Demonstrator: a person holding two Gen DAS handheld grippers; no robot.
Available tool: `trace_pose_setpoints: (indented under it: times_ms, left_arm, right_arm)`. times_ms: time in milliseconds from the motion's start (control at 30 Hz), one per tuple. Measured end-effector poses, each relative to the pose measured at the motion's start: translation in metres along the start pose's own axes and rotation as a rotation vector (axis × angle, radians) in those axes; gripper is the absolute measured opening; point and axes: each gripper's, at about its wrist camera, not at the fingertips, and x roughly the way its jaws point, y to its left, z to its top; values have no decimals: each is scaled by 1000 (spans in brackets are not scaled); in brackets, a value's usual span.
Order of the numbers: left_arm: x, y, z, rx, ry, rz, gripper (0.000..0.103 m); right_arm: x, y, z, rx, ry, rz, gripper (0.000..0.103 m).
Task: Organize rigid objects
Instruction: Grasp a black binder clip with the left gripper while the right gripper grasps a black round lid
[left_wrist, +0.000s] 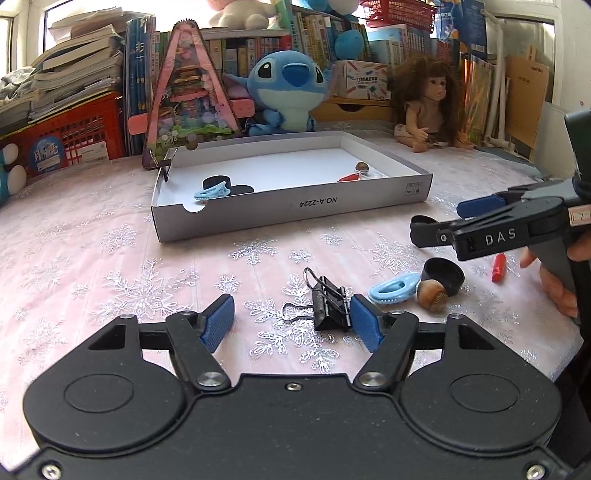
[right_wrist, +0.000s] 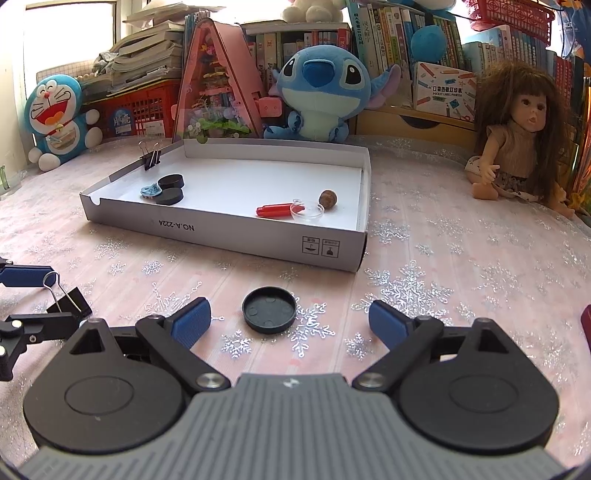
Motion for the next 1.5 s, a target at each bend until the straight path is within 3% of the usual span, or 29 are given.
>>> trace_pose_setpoints:
  times_ms: [233,333,533,633,900,1500]
  left_arm:
    - [2,-5,1,18,-5,-23,38]
    - [1,-8,0,25,-9,-20,38]
    - [0,-8,0,16,-9,-23,38]
    - [0,-8,1,14,-18,-36,19]
    - [3,-12,4,17,-12,-44,19]
    - [0,-4,20,-23,-40,-4,18]
  right_arm:
    - [0,4,0,-21,6,0,97]
    - [0,7,-1,-32,10,6,94]
    - [-3,10,-5,-26,1,24,79]
    - [-5,12,-4,-33,-7,26,68]
    - [-6,17,-4,-48,-14,26,37]
    - [-16,20,5,-43,-60,12,36]
